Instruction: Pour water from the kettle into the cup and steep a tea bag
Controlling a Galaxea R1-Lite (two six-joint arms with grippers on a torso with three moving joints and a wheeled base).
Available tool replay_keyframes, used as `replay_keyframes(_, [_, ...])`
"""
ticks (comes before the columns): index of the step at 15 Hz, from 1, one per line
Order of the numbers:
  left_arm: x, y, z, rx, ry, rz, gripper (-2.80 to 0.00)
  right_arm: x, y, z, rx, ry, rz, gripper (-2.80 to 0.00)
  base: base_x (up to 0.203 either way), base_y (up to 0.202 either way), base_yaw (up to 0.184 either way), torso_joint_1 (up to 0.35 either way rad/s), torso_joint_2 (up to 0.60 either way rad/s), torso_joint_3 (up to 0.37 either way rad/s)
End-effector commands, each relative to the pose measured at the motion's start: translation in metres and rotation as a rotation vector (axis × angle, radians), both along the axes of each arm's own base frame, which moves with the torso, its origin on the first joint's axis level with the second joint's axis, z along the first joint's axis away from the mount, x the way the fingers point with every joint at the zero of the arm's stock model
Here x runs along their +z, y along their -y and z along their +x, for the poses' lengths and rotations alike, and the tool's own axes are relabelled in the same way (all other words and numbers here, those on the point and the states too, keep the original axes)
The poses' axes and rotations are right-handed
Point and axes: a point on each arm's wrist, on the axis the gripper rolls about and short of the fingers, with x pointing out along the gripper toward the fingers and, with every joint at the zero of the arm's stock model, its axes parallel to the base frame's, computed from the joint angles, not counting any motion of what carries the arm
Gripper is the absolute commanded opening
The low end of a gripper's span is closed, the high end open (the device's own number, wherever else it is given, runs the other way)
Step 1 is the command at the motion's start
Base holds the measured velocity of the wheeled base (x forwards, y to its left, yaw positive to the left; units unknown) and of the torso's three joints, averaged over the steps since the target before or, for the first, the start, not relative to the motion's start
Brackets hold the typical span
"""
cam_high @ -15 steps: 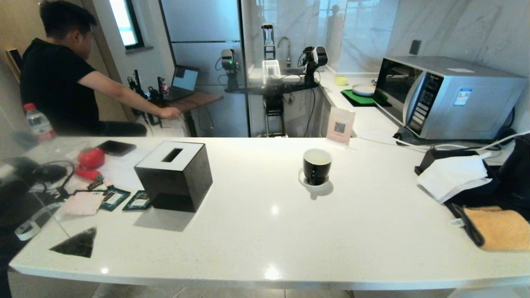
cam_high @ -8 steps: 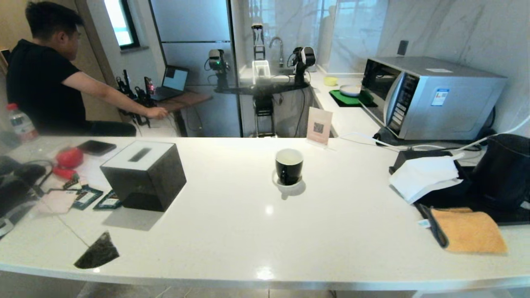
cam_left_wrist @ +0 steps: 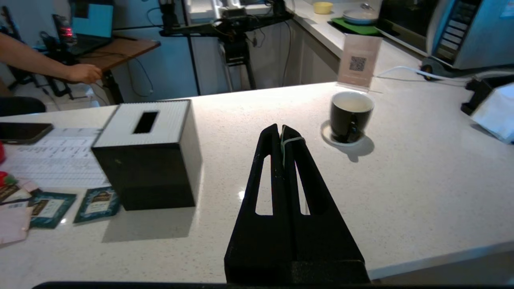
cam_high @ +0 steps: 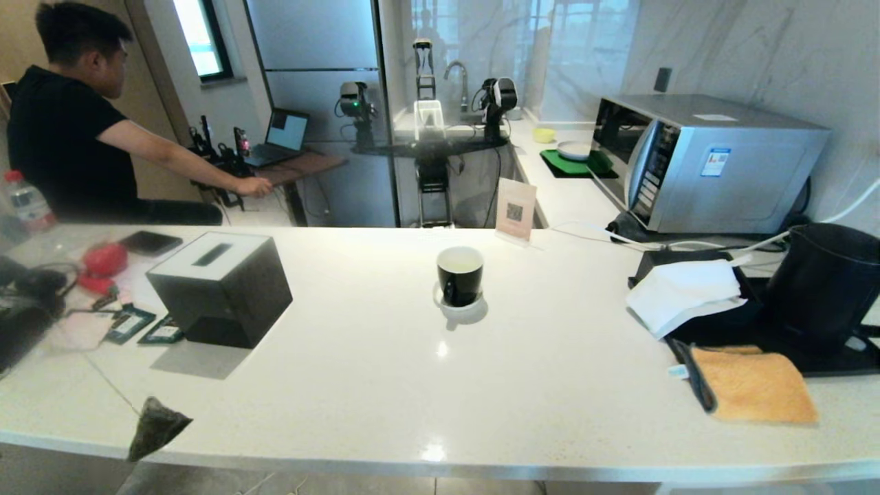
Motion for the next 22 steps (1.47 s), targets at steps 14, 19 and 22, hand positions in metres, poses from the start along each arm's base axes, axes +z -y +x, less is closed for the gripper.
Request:
replay_keyframes(14, [-0.001, 0.0, -0.003, -0.002, 0.008, 0.0, -2.8, 0.0, 0.0, 0.0, 0.0, -0.002, 0.0, -2.8, 0.078, 0.0, 0.0, 0.002, 0.0, 0.0])
replay_keyframes(19, [0.002, 0.0, -0.003, 0.001, 0.006, 0.0, -2.8, 0.0, 0.0, 0.0, 0.0, -0.002, 0.0, -2.8, 0.0, 0.0, 0.0, 0.0, 0.0, 0.0])
replay_keyframes(22, [0.01, 0.0, -0.003, -0.003, -0.013, 0.001, -2.8, 0.0, 0.0, 0.0, 0.0, -0.002, 0.0, -2.8, 0.0, 0.0, 0.0, 0.0, 0.0, 0.0])
